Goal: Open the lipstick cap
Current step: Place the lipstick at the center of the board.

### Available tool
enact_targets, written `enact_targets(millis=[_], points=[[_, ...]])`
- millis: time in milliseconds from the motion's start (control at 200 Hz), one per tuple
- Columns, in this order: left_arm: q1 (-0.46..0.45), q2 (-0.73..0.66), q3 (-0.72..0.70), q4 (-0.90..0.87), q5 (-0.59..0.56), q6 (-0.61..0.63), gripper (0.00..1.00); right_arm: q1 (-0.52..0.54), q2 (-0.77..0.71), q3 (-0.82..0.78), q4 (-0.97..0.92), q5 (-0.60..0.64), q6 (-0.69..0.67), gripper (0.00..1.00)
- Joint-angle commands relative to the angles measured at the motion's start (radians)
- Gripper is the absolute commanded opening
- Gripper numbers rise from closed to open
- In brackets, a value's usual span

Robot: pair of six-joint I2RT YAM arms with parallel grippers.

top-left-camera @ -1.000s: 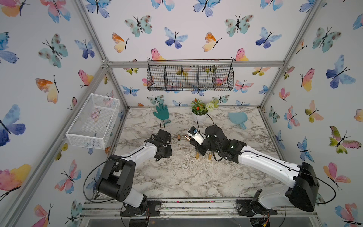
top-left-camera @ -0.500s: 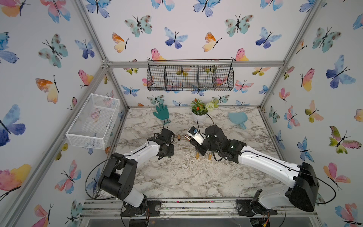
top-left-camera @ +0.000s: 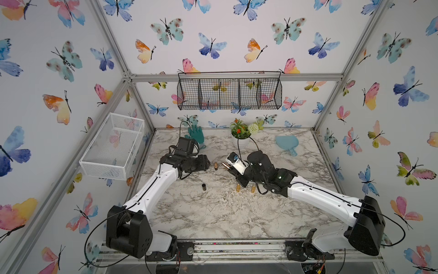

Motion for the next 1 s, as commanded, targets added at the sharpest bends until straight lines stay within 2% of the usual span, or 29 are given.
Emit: enact_targets(millis=[0,120,215,831,921,996], points=[[0.047,-0.037,0.013,-0.015,0.314,-0.013,0.64,0.005,0.001,-0.009,0.029,-0.022,0.017,0.02],[0.050,-0.033,0.018,-0.003,0.480,0.005,0.65,0.006,0.001,-0.006,0.040,-0.037,0.022,0.02],[0.046,-0.032,0.011,-0.001,0.544,0.023,0.66,0.007,-0.004,-0.007,0.056,-0.045,0.027,0.02],[0.012,0.007,-0.008,0.055,0.636,0.044,0.65,0.028,0.050,0.025,0.073,-0.081,0.024,0.02],[-0.003,0.016,-0.013,0.055,0.637,0.050,0.61,0.030,0.056,0.032,0.078,-0.083,0.024,0.02],[-0.009,0.022,-0.015,0.055,0.635,0.053,0.54,0.031,0.062,0.039,0.077,-0.083,0.022,0.02]])
